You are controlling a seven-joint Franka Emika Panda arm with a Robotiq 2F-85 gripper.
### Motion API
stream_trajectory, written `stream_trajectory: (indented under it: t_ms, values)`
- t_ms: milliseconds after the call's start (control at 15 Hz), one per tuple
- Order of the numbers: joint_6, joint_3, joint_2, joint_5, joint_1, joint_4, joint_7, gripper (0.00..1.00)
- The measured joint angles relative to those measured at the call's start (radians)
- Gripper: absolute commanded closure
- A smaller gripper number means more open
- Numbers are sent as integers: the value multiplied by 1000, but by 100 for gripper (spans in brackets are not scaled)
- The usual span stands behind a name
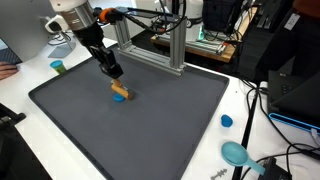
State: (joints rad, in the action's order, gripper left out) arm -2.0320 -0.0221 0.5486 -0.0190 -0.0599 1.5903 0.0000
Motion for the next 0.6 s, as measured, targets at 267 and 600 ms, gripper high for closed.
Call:
stream_trajectory:
  t_ms: [267, 600]
  values:
    - [34, 0, 19, 0, -3, -32, 0, 78]
    - [78, -3, 38, 0, -3, -64, 1, 78]
